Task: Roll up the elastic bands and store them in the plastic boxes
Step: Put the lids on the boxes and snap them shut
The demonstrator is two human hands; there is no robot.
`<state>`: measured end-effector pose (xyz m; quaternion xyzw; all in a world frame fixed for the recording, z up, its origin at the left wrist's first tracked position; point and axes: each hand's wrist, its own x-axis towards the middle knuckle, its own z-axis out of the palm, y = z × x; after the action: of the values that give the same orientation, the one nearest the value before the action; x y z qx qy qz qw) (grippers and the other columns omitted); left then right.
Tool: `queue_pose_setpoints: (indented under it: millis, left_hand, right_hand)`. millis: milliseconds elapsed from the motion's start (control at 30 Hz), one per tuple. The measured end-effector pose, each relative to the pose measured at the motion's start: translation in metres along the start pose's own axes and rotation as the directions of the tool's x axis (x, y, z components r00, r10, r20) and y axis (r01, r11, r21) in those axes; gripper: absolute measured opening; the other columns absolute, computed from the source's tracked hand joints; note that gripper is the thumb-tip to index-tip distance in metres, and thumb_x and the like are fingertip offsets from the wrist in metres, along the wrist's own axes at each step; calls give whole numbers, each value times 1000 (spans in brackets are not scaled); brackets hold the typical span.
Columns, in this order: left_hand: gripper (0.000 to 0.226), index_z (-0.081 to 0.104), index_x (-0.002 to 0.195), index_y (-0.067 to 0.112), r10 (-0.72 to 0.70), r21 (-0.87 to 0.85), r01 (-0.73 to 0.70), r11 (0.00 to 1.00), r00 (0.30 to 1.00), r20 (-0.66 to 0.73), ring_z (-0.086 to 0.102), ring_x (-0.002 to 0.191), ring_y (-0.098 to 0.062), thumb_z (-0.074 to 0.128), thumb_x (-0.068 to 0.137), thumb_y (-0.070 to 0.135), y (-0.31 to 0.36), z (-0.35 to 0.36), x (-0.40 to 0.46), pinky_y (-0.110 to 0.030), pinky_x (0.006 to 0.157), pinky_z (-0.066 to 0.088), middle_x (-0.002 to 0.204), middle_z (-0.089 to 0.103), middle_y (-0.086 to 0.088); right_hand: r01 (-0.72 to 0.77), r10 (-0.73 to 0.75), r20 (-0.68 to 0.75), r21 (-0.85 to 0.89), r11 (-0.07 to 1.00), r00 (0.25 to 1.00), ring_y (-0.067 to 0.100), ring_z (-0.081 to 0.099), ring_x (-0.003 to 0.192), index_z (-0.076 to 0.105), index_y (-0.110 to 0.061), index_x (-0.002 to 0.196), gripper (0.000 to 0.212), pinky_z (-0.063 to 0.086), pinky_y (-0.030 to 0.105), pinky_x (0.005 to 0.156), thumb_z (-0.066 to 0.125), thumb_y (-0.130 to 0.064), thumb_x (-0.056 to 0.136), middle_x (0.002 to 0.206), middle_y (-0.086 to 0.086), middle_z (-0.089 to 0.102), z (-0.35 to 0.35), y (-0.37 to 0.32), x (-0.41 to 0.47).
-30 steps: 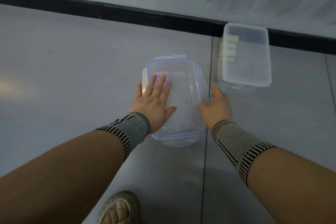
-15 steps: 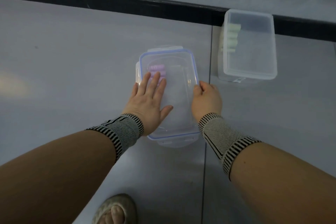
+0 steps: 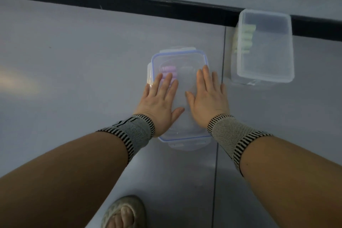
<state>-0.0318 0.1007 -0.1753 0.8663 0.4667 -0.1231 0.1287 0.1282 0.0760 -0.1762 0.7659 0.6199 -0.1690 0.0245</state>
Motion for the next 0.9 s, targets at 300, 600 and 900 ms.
queue_pose_setpoints:
  millis: [300, 600, 900]
  left_hand:
    - [49, 45, 126, 5, -593, -784, 420, 457, 801, 83, 39, 128, -37, 42, 94, 41, -4, 11, 10, -45, 102, 37, 129, 51, -19]
    - [30, 67, 103, 22, -564, -949, 314, 13, 787, 252, 65, 100, -24, 50, 91, 43, -5, 10, 11, -44, 93, 50, 103, 70, -7]
    - [71, 5, 150, 11, -463, -502, 348, 791, 878, -121, -6, 146, -21, 36, 96, 43, -1, -16, 35, -46, 117, 6, 159, -10, -4]
  right_hand:
    - [-7, 7, 15, -5, 1000, 1000, 27, -5, 146, -4, -13, 151, 71, 6, 49, 117, 25, -49, 97, 159, -1, -15, 1, -2, 0]
    - [7, -7, 14, 16, 1000, 1000, 28, -4, 146, -2, -12, 151, 71, 7, 48, 118, 27, -48, 97, 159, 0, -14, 2, -2, 1]
    - [-4, 1, 42, 63, 998, 999, 24, -7, 146, -4, -17, 151, 71, 4, 50, 117, 27, -50, 97, 158, -6, -17, -1, -2, 0]
